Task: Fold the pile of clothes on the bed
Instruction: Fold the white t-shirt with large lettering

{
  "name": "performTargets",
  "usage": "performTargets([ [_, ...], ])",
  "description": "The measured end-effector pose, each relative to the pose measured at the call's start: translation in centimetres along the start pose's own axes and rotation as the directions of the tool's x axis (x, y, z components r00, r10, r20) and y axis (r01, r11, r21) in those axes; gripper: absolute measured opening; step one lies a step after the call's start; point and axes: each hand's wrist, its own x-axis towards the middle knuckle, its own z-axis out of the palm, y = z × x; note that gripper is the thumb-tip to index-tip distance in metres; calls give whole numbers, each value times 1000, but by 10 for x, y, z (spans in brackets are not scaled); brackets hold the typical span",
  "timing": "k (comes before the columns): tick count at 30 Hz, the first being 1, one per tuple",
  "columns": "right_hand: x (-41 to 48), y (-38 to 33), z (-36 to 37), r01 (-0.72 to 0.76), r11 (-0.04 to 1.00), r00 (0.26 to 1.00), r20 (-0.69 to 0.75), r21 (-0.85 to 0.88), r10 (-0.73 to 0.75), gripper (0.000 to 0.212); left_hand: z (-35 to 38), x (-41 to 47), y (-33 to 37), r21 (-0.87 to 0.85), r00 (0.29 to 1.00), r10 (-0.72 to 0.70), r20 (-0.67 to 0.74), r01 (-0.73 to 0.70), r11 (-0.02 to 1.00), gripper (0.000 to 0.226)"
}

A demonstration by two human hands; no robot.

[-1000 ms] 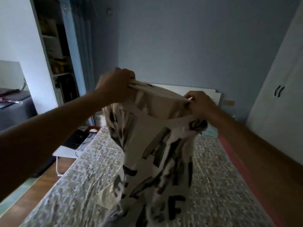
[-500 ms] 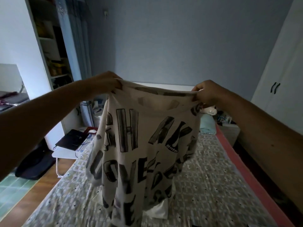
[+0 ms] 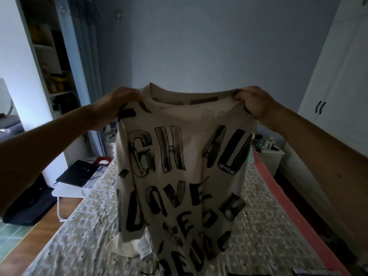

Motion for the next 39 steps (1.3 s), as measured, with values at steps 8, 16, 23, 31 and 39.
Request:
performTargets([
  [8,3,10,-6,71,997,996,62,-13,-70,46,4,9,-24,688,938,281,-202,-69,723,19],
  [16,-12,20,-4,146,988,953,263,44,-153,43,4,10,-44,631,820,368,-439,-10,775,31],
  [23,-13,62,-7,289,852,861,507,-437,-32,31,-21,-8,-34,893,839,544,-24,-227,390,31],
  [31,-11,101,3,161,956,954,286,-245,-88,120,-52,-18,-40,953,817,574,-53,-131,274,48],
  [39,-20,85,8,334,902,909,347,-273,-232,57,-77,-26,-68,844,939,335,-80,-115,524,38],
])
